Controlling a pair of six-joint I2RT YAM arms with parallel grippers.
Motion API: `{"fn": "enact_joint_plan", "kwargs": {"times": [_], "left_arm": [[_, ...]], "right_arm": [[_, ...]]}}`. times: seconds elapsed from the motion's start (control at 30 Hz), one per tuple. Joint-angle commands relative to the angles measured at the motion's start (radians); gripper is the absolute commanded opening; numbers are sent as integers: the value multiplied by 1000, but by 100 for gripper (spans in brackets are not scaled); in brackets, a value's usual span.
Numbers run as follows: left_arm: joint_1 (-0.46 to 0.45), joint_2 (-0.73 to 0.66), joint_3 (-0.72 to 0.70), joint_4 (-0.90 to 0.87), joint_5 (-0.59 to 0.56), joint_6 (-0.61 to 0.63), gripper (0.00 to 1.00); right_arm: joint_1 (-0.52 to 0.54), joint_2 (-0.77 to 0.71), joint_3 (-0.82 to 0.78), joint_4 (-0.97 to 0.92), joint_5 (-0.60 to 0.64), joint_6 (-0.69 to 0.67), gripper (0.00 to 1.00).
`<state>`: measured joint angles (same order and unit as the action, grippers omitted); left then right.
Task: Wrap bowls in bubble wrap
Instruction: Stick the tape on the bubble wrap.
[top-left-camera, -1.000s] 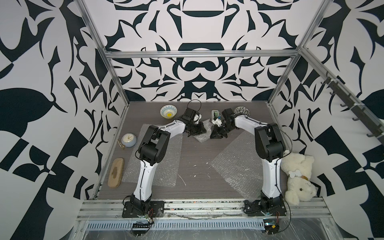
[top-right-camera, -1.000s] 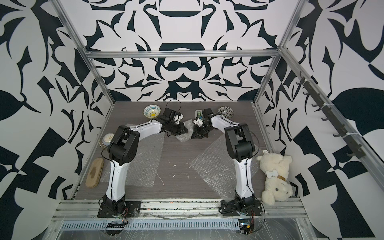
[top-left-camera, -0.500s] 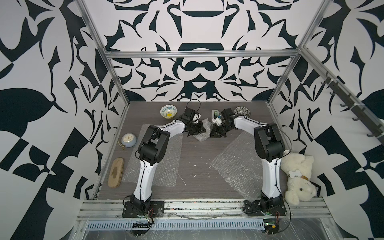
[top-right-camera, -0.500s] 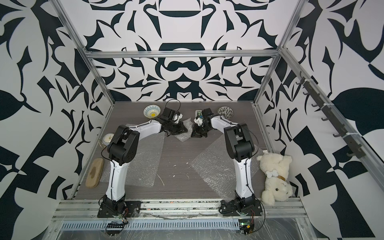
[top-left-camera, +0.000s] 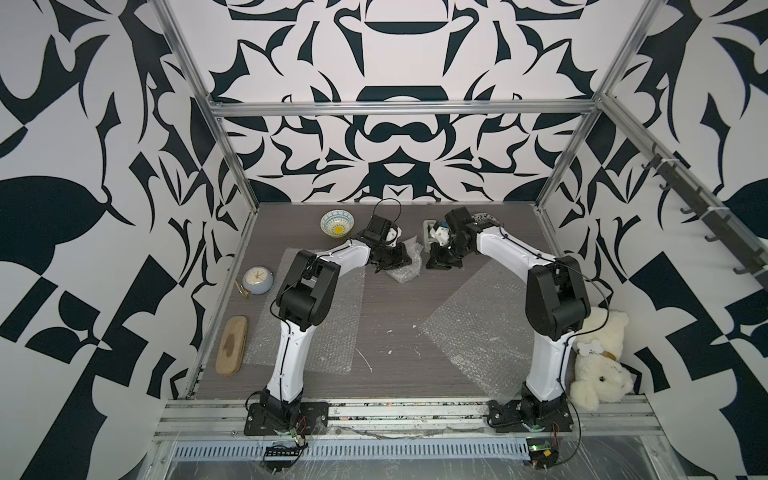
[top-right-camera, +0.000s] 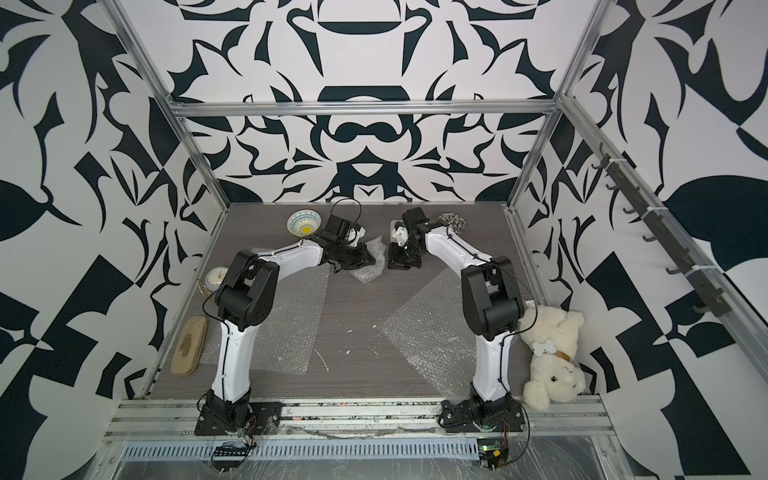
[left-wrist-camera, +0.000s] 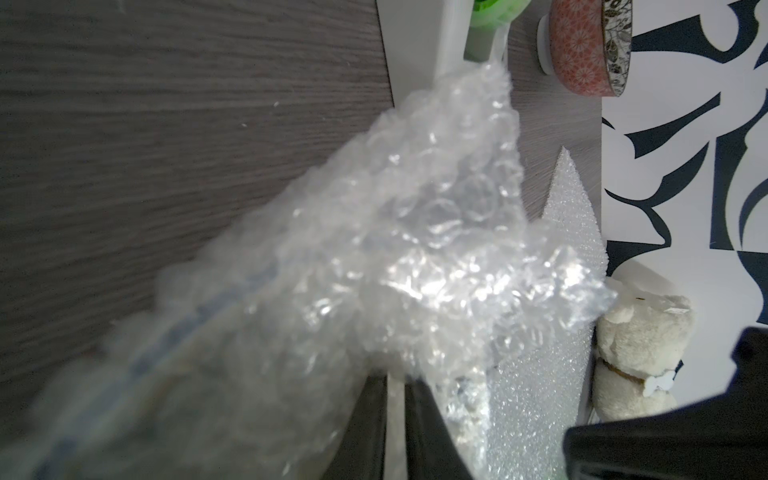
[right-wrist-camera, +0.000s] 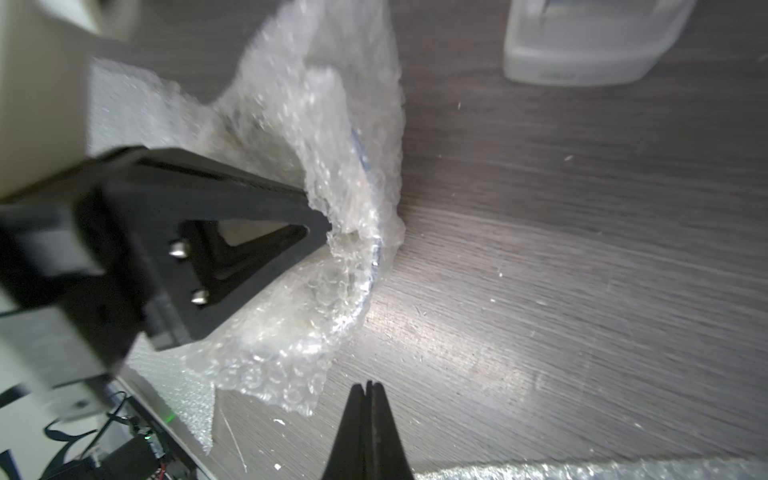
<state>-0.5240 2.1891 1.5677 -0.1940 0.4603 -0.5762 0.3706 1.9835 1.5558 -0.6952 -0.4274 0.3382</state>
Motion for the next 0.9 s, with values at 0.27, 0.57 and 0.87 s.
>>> {"fn": "enact_joint_plan", "kwargs": {"times": [0.27, 0.57, 0.87], "left_arm": [[-11, 54, -7, -60, -21, 1, 15], [-19, 52, -24, -38, -20, -12, 15], [-27, 54, -45, 1, -12, -34, 15]], "right_arm": [[76, 104, 109, -23, 64, 28, 4], [85, 124, 63, 171, -67, 169, 3], [71, 106, -127, 698, -197, 579, 2]]}}
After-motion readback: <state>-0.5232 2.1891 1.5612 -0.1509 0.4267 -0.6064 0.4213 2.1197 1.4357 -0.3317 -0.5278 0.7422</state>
